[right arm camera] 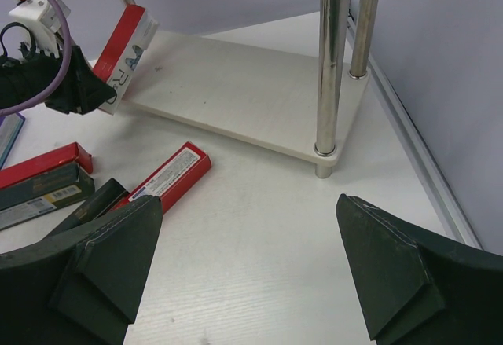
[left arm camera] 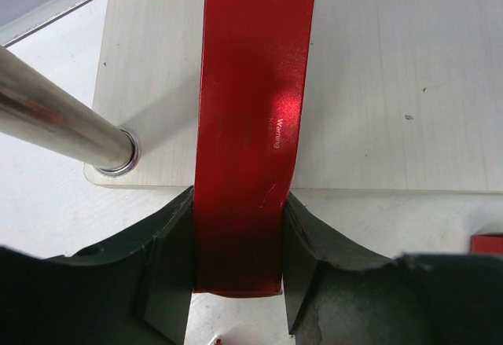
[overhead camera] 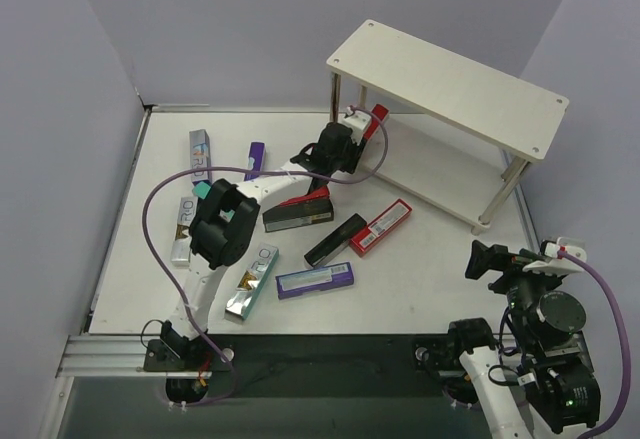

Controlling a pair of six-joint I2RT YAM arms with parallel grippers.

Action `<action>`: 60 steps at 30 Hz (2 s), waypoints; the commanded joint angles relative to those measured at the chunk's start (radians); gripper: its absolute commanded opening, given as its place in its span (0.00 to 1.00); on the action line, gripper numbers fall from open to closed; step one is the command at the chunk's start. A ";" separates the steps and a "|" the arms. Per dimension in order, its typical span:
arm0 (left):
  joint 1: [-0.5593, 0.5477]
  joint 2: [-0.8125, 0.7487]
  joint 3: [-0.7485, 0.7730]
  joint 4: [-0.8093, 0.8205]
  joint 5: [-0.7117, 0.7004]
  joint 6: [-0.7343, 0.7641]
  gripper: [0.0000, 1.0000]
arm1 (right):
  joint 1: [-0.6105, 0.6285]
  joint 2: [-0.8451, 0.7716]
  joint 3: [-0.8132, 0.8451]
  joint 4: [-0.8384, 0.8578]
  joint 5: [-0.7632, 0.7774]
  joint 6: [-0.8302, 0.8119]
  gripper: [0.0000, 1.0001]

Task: Place and organize the toothpastes onto the shelf
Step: Place the toothpaste on the shelf.

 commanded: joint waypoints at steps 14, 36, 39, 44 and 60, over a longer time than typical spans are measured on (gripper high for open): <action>0.001 -0.095 -0.019 0.099 -0.048 -0.078 0.77 | 0.009 0.008 0.027 -0.003 0.015 -0.033 1.00; 0.003 -0.081 -0.196 0.344 -0.012 -0.097 0.68 | 0.009 -0.015 0.036 -0.017 0.029 -0.030 1.00; 0.003 -0.066 -0.179 0.338 -0.015 -0.087 0.62 | 0.009 -0.013 0.037 -0.020 0.034 -0.032 1.00; 0.009 -0.058 -0.173 0.343 -0.018 -0.086 0.55 | 0.009 -0.002 0.042 -0.019 0.035 -0.036 1.00; 0.072 -0.012 -0.104 0.375 -0.030 -0.061 0.42 | 0.009 0.019 0.045 -0.019 0.043 -0.046 1.00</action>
